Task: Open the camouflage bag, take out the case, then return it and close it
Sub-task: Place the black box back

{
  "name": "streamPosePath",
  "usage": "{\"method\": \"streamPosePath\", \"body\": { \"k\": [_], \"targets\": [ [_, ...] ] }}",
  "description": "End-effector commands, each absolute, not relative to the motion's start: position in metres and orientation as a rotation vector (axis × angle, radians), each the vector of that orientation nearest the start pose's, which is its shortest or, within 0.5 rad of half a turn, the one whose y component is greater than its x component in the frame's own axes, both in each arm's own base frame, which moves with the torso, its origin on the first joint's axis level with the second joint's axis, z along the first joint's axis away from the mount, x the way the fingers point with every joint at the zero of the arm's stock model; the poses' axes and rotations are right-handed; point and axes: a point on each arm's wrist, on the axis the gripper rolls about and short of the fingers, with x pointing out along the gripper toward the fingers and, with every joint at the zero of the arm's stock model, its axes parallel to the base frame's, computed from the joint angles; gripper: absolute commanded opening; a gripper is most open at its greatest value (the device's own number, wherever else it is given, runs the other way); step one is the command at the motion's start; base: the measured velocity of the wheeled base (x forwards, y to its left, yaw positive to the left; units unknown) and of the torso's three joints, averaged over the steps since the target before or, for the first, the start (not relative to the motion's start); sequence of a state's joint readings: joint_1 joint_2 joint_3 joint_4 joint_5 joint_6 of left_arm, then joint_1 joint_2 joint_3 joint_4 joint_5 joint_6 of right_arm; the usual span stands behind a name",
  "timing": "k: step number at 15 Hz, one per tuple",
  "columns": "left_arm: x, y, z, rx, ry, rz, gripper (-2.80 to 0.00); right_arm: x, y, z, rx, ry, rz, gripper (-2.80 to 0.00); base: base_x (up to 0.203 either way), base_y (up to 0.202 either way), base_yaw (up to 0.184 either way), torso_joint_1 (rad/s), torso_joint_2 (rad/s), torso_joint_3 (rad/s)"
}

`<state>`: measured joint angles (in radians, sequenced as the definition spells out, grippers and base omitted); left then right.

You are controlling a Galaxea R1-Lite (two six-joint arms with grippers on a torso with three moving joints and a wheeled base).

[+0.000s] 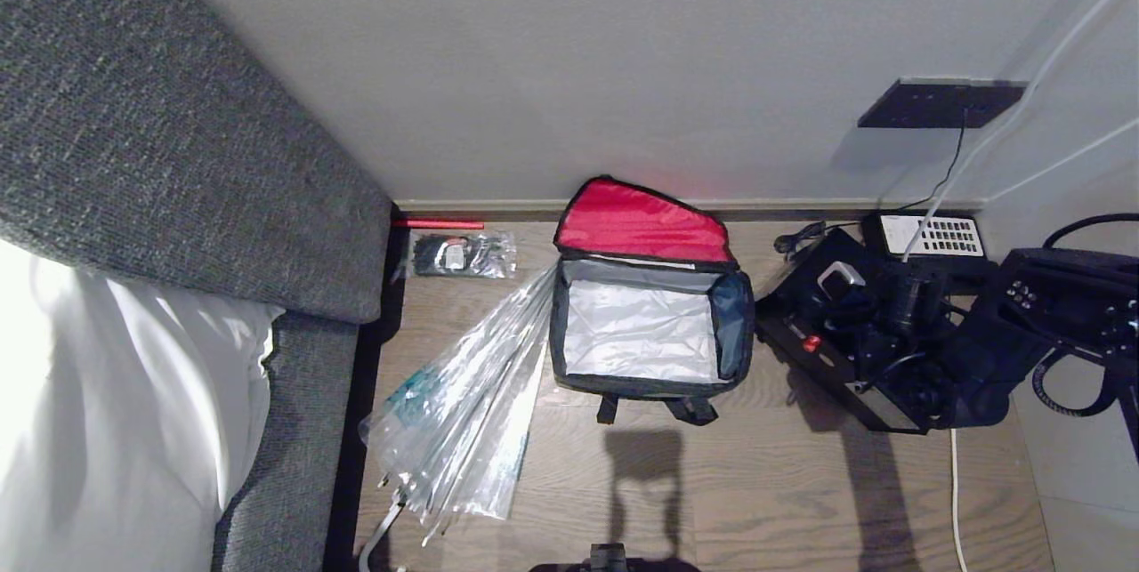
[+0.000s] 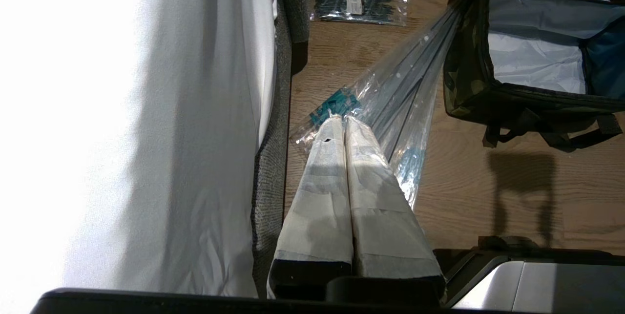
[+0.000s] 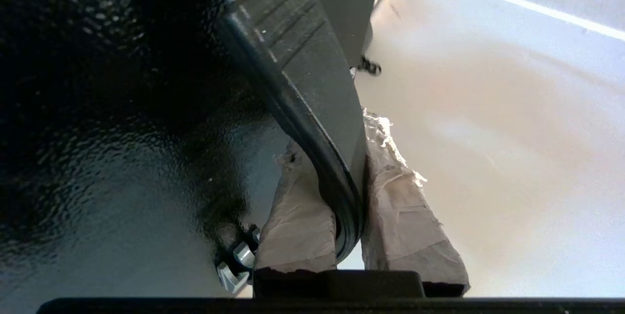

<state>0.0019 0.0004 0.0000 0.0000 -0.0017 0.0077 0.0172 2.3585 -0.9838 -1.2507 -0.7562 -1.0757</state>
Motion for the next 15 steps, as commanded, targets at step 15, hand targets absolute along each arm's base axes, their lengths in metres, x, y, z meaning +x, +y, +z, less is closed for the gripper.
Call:
{"method": "streamPosePath", "body": {
  "k": [15],
  "targets": [
    [-0.023,0.000,0.076,0.008,-0.001,0.000,-2.80,0.333,-0.002,0.178,-1.074,0.317,-0.527,-2.80,0.000,0.000,0.000,0.000,0.00,0.000]
  ]
}}
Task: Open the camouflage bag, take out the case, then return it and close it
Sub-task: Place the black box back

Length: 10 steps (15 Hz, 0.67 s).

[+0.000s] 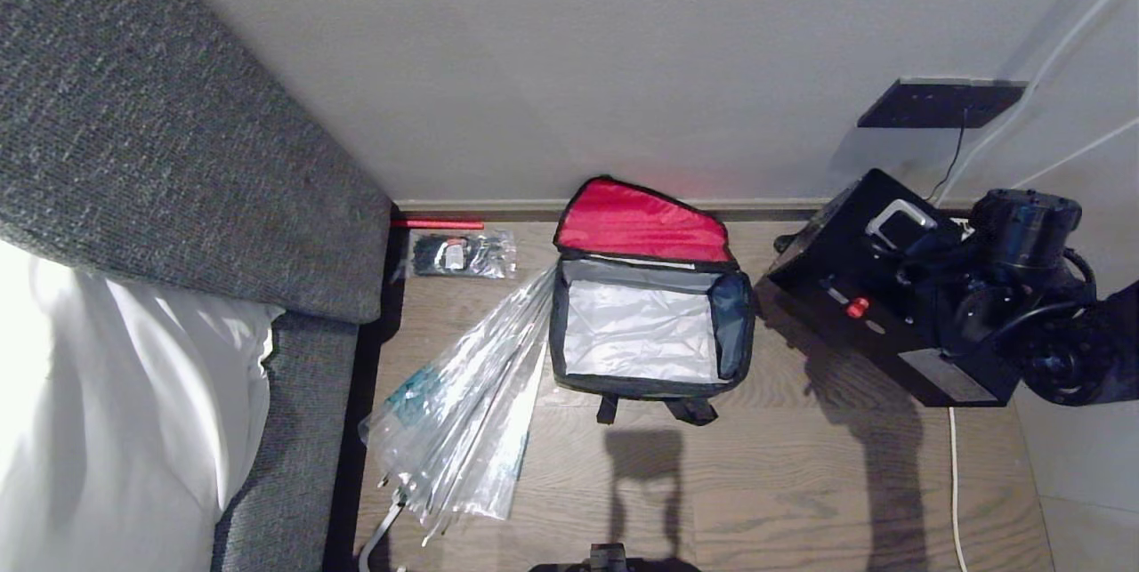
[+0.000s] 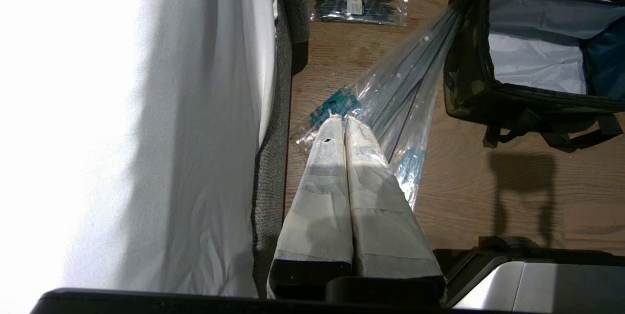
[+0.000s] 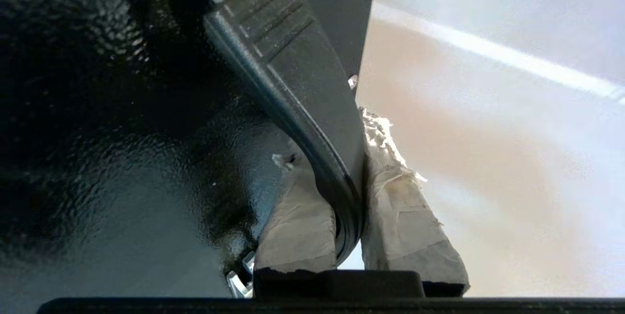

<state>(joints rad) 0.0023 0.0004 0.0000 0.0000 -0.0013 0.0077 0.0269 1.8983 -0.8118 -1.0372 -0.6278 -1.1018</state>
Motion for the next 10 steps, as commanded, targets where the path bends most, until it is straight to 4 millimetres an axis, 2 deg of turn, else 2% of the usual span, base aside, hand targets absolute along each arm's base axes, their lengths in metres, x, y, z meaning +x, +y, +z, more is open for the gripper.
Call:
{"method": "streamPosePath", "body": {
  "k": [1,6,10],
  "targets": [
    [-0.023,0.000,0.075,0.008,0.000,0.002,-2.80,0.331,0.001,0.181,-1.085,0.290,-0.497,-2.80,0.000,0.000,0.000,0.000,0.00,0.000],
    [-0.023,0.000,0.075,0.008,0.000,0.000,-2.80,0.319,0.029,0.197,-1.121,0.199,-0.419,-2.80,0.000,0.000,0.000,0.000,0.00,0.000],
    [-0.023,0.000,0.075,0.008,0.000,0.003,-2.80,0.309,0.052,0.201,-1.118,0.139,-0.359,-2.80,0.000,0.000,0.000,0.000,0.00,0.000]
  ]
}}
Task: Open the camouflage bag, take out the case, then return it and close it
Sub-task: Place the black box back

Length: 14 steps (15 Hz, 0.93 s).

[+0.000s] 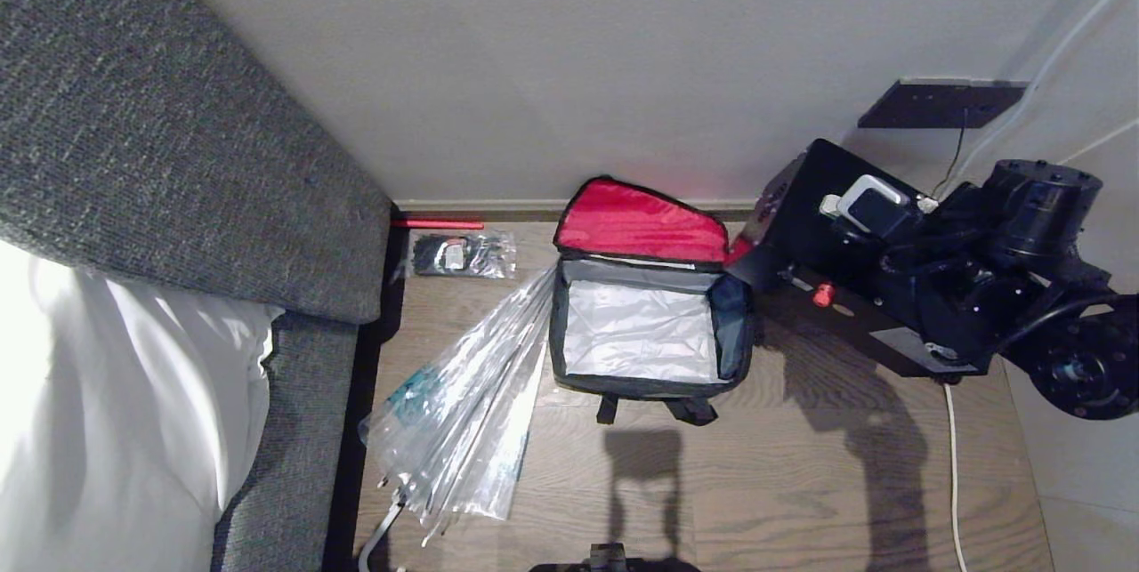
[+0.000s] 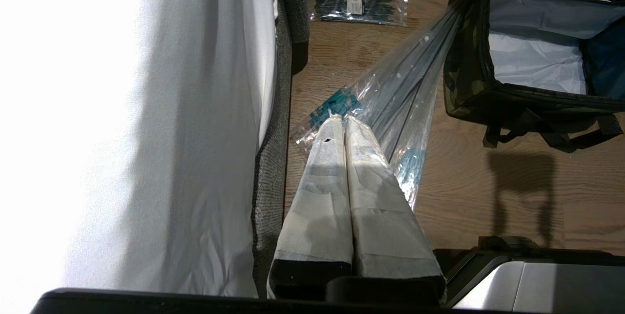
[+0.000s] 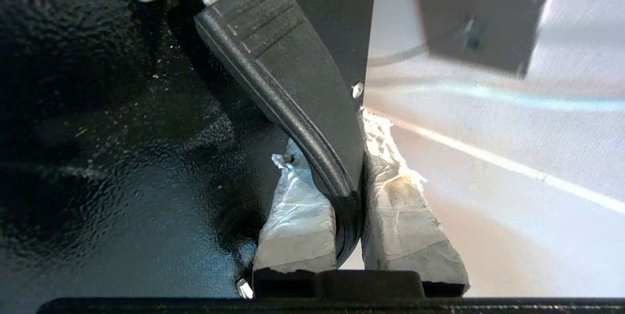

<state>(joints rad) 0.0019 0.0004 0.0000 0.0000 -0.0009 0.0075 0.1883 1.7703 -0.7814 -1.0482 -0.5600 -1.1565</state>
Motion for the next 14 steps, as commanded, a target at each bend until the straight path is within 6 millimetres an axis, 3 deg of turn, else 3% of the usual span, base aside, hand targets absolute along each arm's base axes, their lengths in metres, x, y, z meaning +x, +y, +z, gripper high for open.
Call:
{"method": "streamPosePath", "body": {
  "k": [1,14],
  "targets": [
    [-0.023,0.000,0.075,0.008,0.000,0.002,-2.80,0.309,0.056,0.202,-1.117,0.131,-0.350,-2.80,0.000,0.000,0.000,0.000,0.00,0.000],
    [-0.023,0.000,0.075,0.008,0.000,0.001,-2.80,0.299,0.106,0.192,-1.151,-0.028,-0.031,-2.80,0.000,0.000,0.000,0.000,0.00,0.000]
  ]
}}
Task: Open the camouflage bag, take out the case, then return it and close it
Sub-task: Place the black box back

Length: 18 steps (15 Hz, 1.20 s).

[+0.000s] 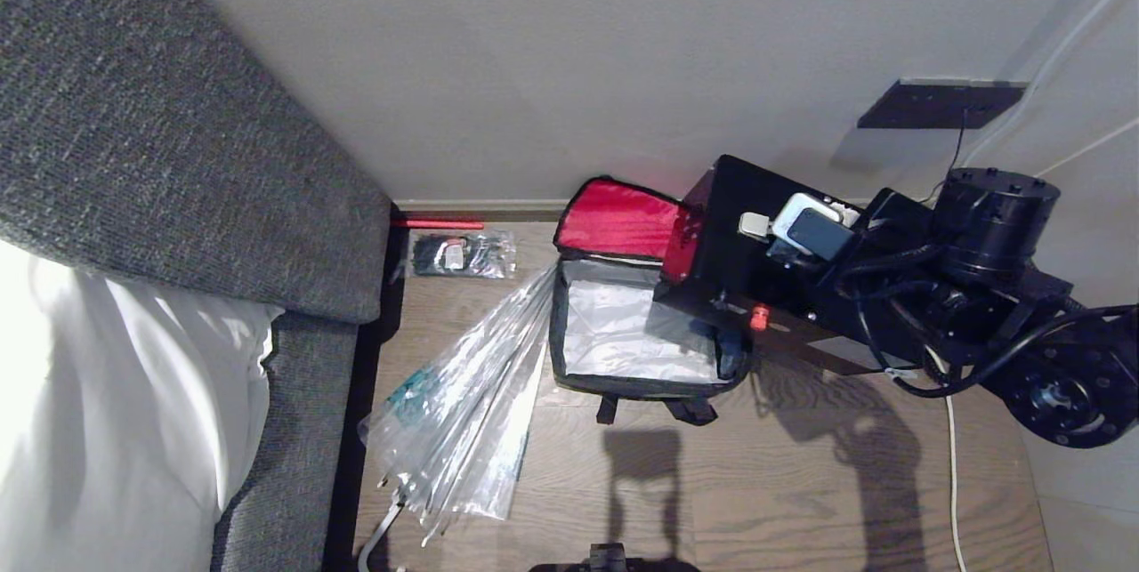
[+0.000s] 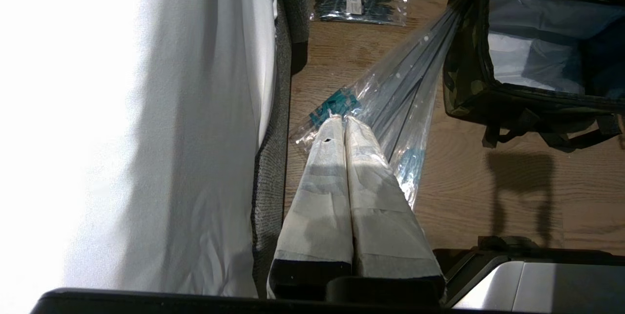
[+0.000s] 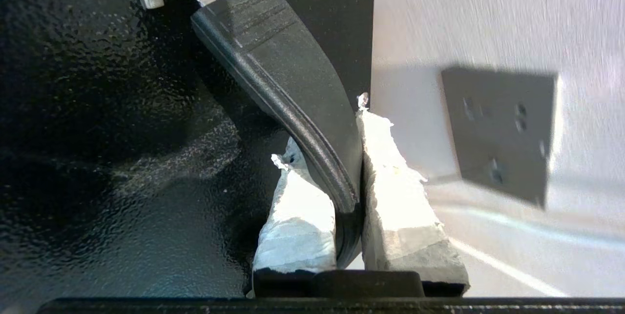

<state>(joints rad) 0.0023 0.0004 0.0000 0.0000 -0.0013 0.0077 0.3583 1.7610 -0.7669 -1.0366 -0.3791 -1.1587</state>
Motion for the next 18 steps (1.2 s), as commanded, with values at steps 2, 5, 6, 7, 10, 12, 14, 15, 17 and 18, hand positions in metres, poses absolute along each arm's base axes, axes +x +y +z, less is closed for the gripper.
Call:
{"method": "streamPosePath", "body": {
  "k": [2,5,6,7,10,12,14,15,17,18],
  "targets": [
    [-0.023,0.000,0.075,0.008,0.000,0.001,-2.80,0.298,0.111,0.190,-1.155,-0.049,0.014,-2.80,0.000,0.000,0.000,0.000,0.00,0.000],
    [-0.023,0.000,0.075,0.008,0.000,0.002,-2.80,0.297,0.120,0.185,-1.163,-0.083,0.098,-2.80,0.000,0.000,0.000,0.000,0.00,0.000],
    [-0.023,0.000,0.075,0.008,0.000,0.001,-2.80,0.296,0.122,0.184,-1.180,-0.085,0.125,-2.80,0.000,0.000,0.000,0.000,0.00,0.000],
    [-0.023,0.000,0.075,0.008,0.000,0.003,-2.80,0.295,0.125,0.184,-1.197,-0.086,0.151,-2.80,0.000,0.000,0.000,0.000,0.00,0.000],
    [-0.023,0.000,0.075,0.008,0.000,0.002,-2.80,0.295,0.136,0.178,-1.203,-0.090,0.192,-2.80,0.000,0.000,0.000,0.000,0.00,0.000],
    [-0.023,0.000,0.075,0.008,0.000,0.002,-2.80,0.295,0.145,0.178,-1.199,-0.106,0.214,-2.80,0.000,0.000,0.000,0.000,0.00,0.000],
    [-0.023,0.000,0.075,0.008,0.000,0.002,-2.80,0.295,0.157,0.179,-1.197,-0.122,0.243,-2.80,0.000,0.000,0.000,0.000,0.00,0.000],
    [-0.023,0.000,0.075,0.008,0.000,0.002,-2.80,0.294,0.162,0.178,-1.199,-0.125,0.259,-2.80,0.000,0.000,0.000,0.000,0.00,0.000],
    [-0.023,0.000,0.075,0.008,0.000,0.002,-2.80,0.293,0.171,0.176,-1.201,-0.133,0.287,-2.80,0.000,0.000,0.000,0.000,0.00,0.000],
    [-0.023,0.000,0.075,0.008,0.000,0.002,-2.80,0.294,0.174,0.175,-1.201,-0.136,0.295,-2.80,0.000,0.000,0.000,0.000,0.00,0.000]
  ]
}}
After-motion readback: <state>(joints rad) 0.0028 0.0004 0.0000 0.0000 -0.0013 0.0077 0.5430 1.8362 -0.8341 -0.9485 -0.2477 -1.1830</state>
